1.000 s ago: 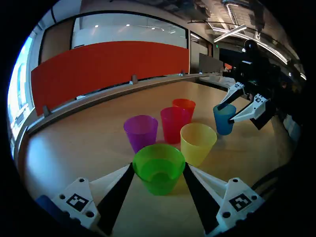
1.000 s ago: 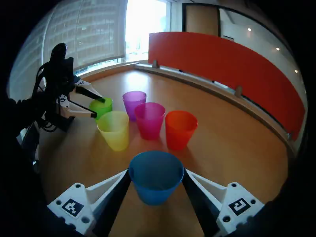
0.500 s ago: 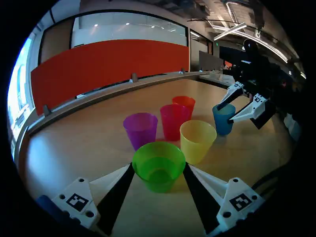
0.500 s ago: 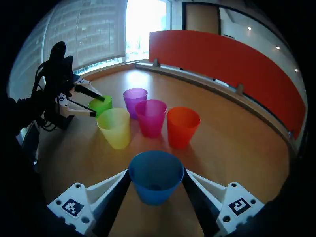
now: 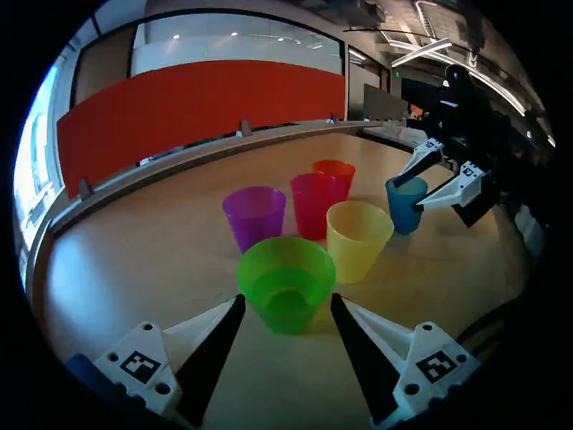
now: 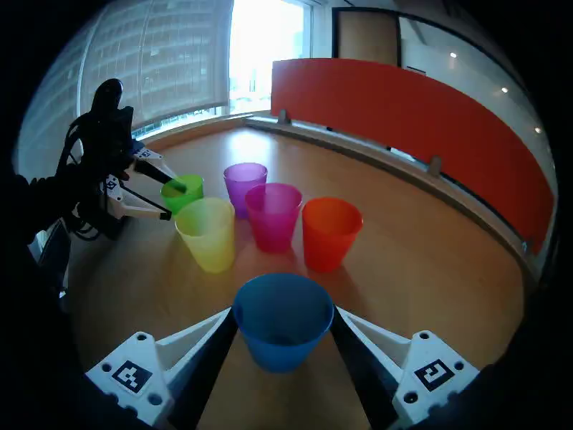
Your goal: Pour water
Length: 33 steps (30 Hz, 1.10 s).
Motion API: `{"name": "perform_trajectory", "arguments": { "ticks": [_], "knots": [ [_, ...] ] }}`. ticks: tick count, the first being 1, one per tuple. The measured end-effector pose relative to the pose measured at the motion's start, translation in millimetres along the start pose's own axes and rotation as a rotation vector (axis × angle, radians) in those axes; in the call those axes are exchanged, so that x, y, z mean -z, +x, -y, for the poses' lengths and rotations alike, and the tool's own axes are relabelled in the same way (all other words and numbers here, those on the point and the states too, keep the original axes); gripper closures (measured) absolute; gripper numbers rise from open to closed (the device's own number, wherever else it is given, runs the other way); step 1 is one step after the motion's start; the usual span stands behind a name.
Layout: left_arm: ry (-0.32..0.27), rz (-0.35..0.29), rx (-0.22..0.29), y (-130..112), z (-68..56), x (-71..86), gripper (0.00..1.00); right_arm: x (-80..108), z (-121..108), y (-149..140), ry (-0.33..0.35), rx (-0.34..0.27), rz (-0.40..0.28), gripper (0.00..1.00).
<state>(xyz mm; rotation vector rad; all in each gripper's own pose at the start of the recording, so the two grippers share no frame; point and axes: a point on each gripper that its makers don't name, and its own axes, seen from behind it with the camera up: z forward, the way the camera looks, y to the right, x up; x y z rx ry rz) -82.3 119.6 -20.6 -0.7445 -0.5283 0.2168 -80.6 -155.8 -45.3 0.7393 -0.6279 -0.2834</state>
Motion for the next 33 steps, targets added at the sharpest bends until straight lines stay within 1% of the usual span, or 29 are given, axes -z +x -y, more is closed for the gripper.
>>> {"name": "perform_trajectory", "arguments": {
  "ticks": [8,12,21,28,31,33],
  "knots": [
    [0.043,0.008,-0.001,-5.8,5.3,11.3,0.11,5.0,1.0,-4.1,-0.004,0.013,-0.002,0.08],
    [0.059,-0.001,0.001,-2.5,6.3,18.3,0.12,8.3,1.8,-8.5,-0.007,0.02,0.003,0.08],
    [0.07,-0.038,0.029,10.7,-0.2,40.2,0.11,13.7,1.3,-18.5,-0.018,0.02,0.018,0.07],
    [0.082,-0.04,0.034,7.4,-5.0,52.2,0.12,16.0,1.6,-24.9,-0.022,0.021,0.029,0.07],
    [0.09,-0.041,0.033,5.9,-5.3,55.1,0.12,16.1,1.3,-28.7,-0.028,0.024,0.04,0.02],
    [0.095,-0.043,0.035,5.4,-4.9,57.0,0.12,16.3,1.5,-30.9,-0.031,0.026,0.045,0.0]
  ]
}}
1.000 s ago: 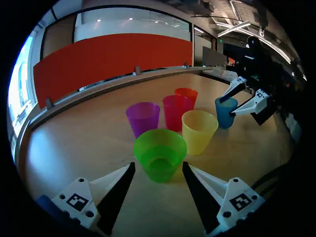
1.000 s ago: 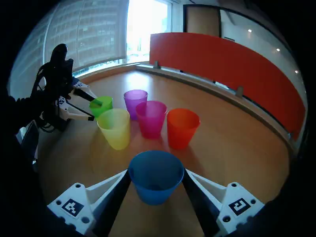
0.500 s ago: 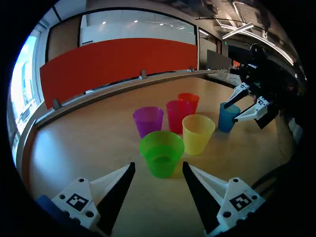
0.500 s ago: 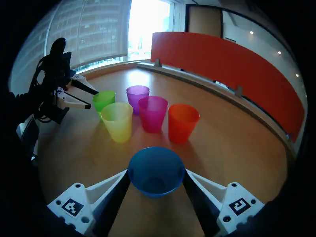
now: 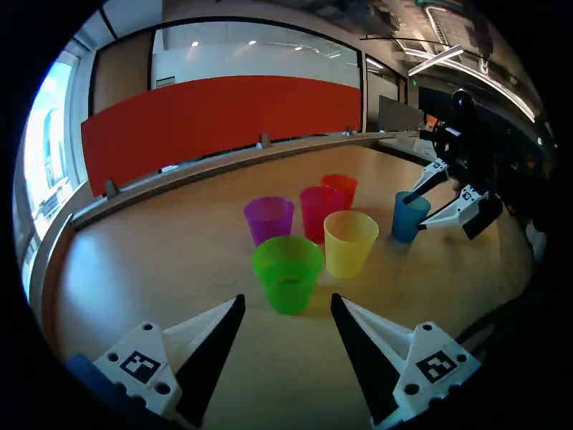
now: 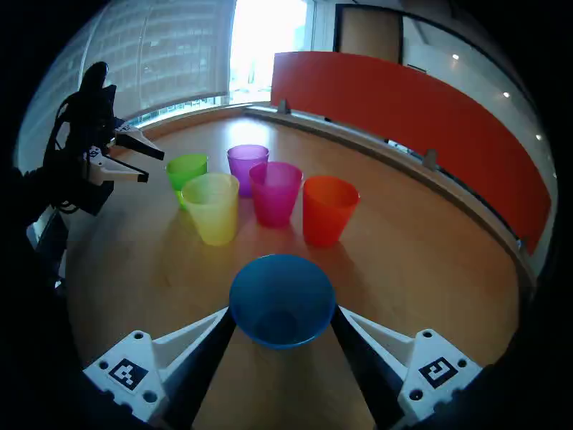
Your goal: Pour water
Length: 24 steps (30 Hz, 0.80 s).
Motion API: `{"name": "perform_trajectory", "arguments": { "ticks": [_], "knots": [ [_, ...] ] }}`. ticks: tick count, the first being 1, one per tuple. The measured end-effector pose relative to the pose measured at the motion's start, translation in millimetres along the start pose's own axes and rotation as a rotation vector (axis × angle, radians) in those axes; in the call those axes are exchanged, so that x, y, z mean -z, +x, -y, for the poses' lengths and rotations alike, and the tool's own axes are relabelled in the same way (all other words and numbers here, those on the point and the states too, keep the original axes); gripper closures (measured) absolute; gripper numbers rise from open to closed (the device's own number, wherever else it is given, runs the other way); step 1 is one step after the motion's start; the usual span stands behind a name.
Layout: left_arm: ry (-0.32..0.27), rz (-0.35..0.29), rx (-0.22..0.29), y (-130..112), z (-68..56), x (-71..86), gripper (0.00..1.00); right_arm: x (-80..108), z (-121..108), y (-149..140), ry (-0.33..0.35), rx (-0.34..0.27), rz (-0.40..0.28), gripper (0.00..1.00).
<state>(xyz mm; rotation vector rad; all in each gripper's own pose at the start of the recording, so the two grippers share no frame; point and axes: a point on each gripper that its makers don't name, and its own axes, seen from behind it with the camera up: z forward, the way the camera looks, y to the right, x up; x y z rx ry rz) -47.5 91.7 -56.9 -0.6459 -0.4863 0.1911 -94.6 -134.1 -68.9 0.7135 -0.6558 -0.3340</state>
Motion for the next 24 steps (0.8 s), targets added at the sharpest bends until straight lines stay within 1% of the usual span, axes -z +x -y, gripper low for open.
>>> {"name": "perform_trajectory", "arguments": {
  "ticks": [6,12,18,24],
  "knots": [
    [0.012,-0.012,0.025,-0.7,4.0,6.5,0.12,3.6,0.8,-4.8,-0.003,-0.006,0.004,0.0],
    [0.043,-0.022,0.045,-3.9,10.9,17.0,0.12,12.3,-0.6,-15.0,-0.019,-0.02,0.006,0.0],
    [0.089,-0.031,0.055,-9.7,20.1,30.8,0.12,29.6,-3.1,-29.9,-0.053,-0.051,-0.002,0.0],
    [0.144,-0.056,0.087,-11.1,31.1,45.9,0.12,52.3,-9.7,-46.6,-0.108,-0.078,-0.009,0.0]
  ]
}}
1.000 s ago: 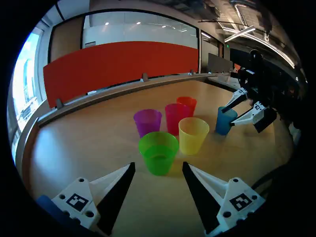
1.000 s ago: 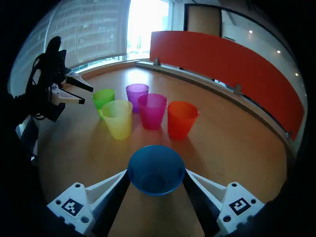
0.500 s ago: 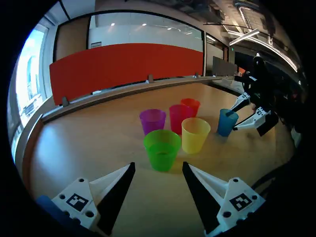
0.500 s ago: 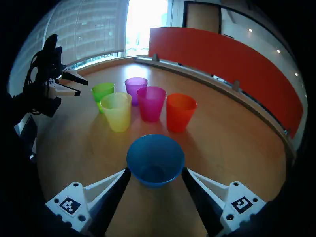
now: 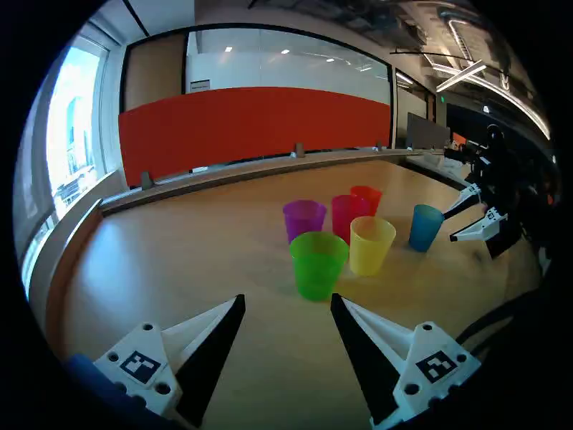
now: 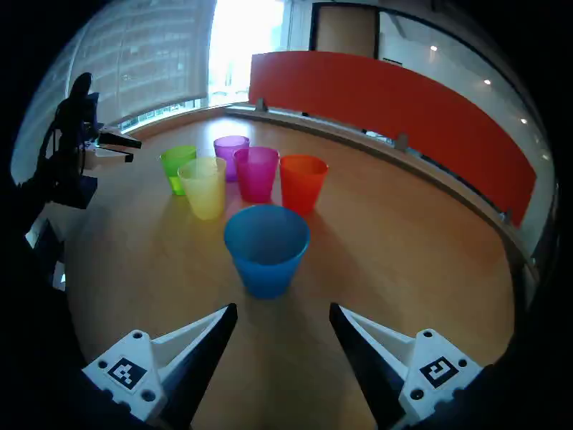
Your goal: Pour water
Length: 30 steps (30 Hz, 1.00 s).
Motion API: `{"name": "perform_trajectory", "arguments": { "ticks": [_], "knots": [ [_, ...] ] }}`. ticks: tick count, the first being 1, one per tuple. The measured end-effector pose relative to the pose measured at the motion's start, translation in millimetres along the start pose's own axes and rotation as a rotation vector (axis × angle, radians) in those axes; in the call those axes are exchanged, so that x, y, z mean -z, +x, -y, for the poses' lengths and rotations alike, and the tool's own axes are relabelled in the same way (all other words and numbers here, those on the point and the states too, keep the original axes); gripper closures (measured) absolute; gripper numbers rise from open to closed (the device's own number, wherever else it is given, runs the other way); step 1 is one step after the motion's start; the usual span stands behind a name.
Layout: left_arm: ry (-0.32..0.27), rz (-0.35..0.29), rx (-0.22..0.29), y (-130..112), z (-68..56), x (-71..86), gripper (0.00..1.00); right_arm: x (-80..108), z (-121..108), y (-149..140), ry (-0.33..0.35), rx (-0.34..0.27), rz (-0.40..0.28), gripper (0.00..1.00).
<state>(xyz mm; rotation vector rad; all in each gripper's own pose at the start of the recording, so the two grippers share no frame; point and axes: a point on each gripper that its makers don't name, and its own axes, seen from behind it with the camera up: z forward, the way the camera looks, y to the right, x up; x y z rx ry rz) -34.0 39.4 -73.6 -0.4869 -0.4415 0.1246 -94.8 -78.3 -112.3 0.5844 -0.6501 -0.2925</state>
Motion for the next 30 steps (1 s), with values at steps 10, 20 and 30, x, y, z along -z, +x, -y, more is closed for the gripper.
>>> {"name": "perform_trajectory", "arguments": {
  "ticks": [10,20,30],
  "knots": [
    [0.118,-0.052,0.014,4.4,27.1,20.8,0.11,35.1,-20.3,-0.9,-0.112,-0.062,-0.072,0.0],
    [0.18,-0.097,0.036,8.6,40.0,32.5,0.12,56.6,-37.2,8.7,-0.22,-0.116,-0.149,0.0],
    [0.248,-0.155,0.011,24.7,54.5,43.2,0.12,78.7,-68.9,33.6,-0.379,-0.135,-0.274,0.0]
  ]
}}
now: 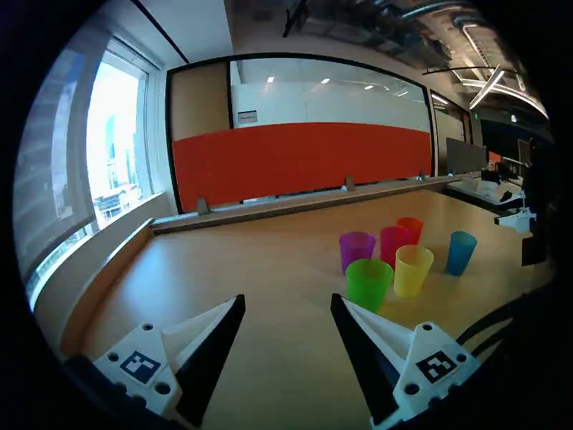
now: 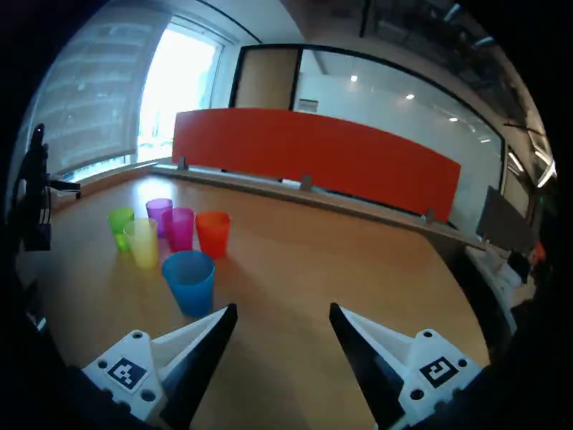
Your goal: Pour water
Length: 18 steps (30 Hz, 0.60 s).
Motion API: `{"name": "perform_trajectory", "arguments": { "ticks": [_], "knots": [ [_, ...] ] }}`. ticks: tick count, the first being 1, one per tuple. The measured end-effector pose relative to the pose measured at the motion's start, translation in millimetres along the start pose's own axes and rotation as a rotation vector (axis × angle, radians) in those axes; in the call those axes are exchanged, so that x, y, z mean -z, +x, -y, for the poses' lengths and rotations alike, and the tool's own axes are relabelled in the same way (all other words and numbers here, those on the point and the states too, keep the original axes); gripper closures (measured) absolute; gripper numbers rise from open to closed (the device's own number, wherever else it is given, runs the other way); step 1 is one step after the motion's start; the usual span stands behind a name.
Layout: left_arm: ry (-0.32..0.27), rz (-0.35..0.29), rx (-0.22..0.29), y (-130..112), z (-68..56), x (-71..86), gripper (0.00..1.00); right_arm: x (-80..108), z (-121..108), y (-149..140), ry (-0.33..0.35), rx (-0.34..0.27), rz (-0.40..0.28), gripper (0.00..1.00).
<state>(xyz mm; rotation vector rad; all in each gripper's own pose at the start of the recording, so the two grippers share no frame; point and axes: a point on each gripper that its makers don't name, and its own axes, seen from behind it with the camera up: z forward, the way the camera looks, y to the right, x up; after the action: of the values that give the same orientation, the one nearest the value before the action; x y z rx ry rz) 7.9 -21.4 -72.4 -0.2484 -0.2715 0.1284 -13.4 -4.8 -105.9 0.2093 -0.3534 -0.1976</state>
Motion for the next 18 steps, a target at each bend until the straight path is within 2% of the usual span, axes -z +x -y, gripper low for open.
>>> {"name": "perform_trajectory", "arguments": {
  "ticks": [5,12,18],
  "knots": [
    [0.029,-0.033,-0.005,7.2,4.1,1.8,0.12,0.4,-13.8,19.4,-0.07,-0.008,-0.082,0.0],
    [0.054,-0.087,0.042,16.9,6.7,0.4,0.12,2.8,-31.4,53.1,-0.148,-0.032,-0.227,0.0],
    [0.096,-0.127,0.069,26.3,19.4,3.3,0.12,4.2,-46.9,81.6,-0.187,-0.067,-0.327,0.0]
  ]
}}
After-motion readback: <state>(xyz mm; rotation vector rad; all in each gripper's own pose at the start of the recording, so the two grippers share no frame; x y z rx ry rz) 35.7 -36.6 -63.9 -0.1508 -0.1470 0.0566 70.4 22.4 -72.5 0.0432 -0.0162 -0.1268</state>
